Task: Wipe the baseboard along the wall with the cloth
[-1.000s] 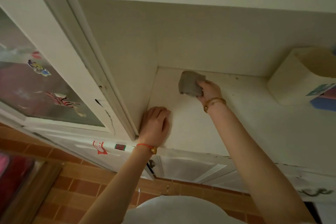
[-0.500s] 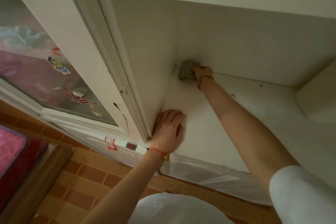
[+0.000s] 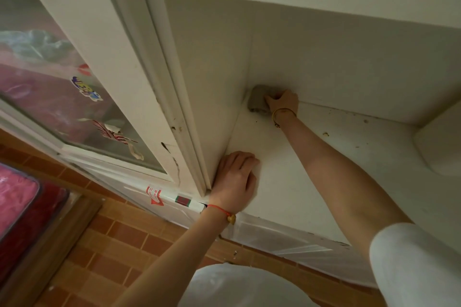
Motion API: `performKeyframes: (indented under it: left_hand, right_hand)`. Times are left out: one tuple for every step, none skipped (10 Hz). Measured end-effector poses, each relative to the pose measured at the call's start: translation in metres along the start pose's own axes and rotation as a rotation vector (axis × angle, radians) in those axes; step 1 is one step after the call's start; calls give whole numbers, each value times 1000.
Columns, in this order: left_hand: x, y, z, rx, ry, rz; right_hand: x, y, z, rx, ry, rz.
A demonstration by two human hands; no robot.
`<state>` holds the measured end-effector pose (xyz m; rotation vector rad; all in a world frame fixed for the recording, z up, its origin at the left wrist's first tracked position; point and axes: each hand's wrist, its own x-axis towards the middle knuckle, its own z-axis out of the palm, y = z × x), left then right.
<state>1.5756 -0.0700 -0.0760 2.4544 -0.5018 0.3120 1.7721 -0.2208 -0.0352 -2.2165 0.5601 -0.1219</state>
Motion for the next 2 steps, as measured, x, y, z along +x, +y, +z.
performKeyframes:
  left_hand:
    - [0, -2, 2, -9, 13, 10]
    - [0, -2, 0, -18, 1, 13]
  right_hand:
    - [11, 11, 0, -92, 6, -14]
    - [3, 8, -12, -74, 17, -14]
